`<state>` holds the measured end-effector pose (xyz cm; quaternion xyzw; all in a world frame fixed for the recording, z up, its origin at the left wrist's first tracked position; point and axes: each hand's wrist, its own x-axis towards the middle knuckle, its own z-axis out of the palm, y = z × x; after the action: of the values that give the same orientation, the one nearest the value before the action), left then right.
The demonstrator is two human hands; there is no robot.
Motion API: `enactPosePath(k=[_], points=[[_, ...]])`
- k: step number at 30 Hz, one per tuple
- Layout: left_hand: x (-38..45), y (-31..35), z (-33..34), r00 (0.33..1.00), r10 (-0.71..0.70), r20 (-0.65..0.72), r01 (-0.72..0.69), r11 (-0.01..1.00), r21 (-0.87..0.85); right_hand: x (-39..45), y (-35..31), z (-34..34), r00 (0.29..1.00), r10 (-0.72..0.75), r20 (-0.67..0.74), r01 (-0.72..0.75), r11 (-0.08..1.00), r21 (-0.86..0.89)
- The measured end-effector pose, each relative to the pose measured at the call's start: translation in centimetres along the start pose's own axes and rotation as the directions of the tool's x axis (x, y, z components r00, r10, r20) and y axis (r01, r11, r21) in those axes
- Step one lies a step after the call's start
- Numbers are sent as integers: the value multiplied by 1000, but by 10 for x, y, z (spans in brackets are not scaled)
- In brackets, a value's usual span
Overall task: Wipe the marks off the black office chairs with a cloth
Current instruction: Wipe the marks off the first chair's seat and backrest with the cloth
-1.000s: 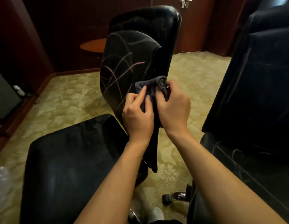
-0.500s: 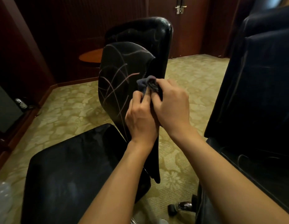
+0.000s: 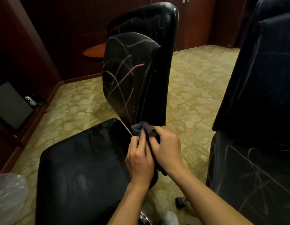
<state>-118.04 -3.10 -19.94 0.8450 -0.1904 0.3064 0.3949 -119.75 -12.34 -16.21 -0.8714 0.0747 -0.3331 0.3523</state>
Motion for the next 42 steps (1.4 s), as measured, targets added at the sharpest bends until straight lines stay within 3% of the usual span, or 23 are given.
enactPosePath(k=[4, 7, 9, 15, 19, 21, 23, 28, 31, 34, 38, 40, 42], points=[[22, 17, -13, 990, 122, -63, -124, 992, -14, 12, -10, -18, 986, 74, -151, -54, 990, 130], [59, 40, -20, 977, 189, -102, -189, 982, 5, 35, -29, -38, 958, -10, -287, 66, 980, 187], [74, 45, -19, 981, 165, -101, -165, 986, 13, 47, -37, -41, 951, -76, -301, 121, 984, 132], [25, -15, -5, 998, 44, -33, -46, 998, -42, 8, -7, 9, 984, -137, -111, 135, 991, -24], [-34, -43, 1, 987, -40, 155, 36, 999, 27, -44, 27, 41, 998, 43, 42, -44, 999, 19], [-55, -50, -1, 967, -93, 238, 73, 993, 91, -60, 40, 50, 970, 159, 184, -163, 987, 5], [-65, -53, -5, 952, -122, 280, 95, 989, 109, -70, 47, 51, 947, 226, 228, -234, 972, 8], [-43, -25, -10, 970, -24, 244, 25, 1000, 2, -62, 33, 28, 929, 369, -24, -357, 911, 205], [-17, -1, -13, 999, 28, 43, -23, 992, -123, -40, 0, 7, 947, 223, -232, -127, 921, 369], [7, 6, -11, 996, 64, -60, -69, 993, -94, -9, -14, 3, 950, 53, -307, 36, 960, 277], [-2, -15, 5, 999, 21, 27, -21, 1000, -21, -9, 14, 31, 980, -55, -192, 57, 998, 2], [-26, -32, 14, 994, -21, 112, 23, 1000, -18, -30, 36, 45, 993, -31, -117, 25, 998, -53], [-56, -49, 20, 962, -121, 247, 112, 992, 51, -53, 57, 57, 995, 67, 74, -59, 992, -110]])
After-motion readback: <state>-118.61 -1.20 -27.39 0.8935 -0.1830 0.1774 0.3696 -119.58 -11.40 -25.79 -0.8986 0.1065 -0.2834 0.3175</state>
